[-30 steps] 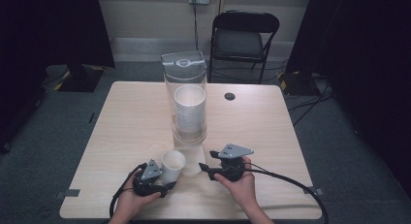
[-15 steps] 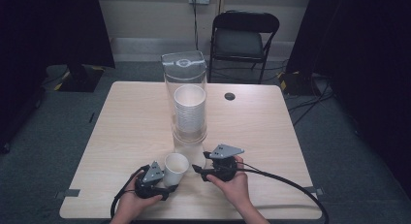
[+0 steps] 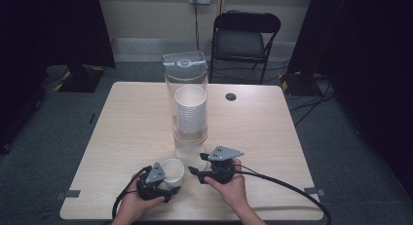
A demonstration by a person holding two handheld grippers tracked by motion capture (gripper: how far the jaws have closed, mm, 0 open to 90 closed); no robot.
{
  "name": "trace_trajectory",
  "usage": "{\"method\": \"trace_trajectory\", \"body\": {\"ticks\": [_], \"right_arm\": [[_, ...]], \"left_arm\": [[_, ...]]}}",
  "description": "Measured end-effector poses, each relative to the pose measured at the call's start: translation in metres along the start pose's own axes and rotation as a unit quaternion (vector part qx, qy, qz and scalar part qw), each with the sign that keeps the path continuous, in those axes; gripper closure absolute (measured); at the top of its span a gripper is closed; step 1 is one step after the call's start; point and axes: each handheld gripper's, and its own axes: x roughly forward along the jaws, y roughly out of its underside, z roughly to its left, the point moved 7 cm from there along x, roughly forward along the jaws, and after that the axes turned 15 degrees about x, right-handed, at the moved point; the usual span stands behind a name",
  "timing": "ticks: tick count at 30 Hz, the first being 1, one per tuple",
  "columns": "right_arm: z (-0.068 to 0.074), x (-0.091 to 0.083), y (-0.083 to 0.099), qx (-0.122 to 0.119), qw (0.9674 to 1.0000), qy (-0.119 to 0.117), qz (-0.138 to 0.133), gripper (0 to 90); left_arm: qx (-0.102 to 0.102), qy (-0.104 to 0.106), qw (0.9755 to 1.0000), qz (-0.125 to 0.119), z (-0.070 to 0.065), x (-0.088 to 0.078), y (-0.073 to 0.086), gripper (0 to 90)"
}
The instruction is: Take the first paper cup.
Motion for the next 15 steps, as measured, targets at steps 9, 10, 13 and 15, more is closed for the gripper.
{"method": "trace_trajectory", "body": {"ticks": [9,10,13,15], "right_arm": [[-0.007,-0.003,-0.001,-0.016,0.9996,0.02,0.015,28.8],[-0.009,-0.003,-0.001,-0.016,0.9995,0.024,0.016,27.2],[-0.01,-0.004,-0.006,-0.018,0.9994,0.029,0.002,24.2],[-0.01,-0.005,-0.012,-0.014,0.9994,0.026,-0.017,23.1]], "left_arm": [[-0.005,-0.006,0.9999,0.013,0.01,-0.01,0.013,17.4],[-0.006,-0.006,0.9999,0.015,0.011,-0.012,0.016,16.2],[-0.005,-0.01,0.9998,0.018,0.018,-0.02,0.025,15.5],[-0.017,-0.017,0.9996,0.015,0.022,-0.024,0.03,15.2]]}}
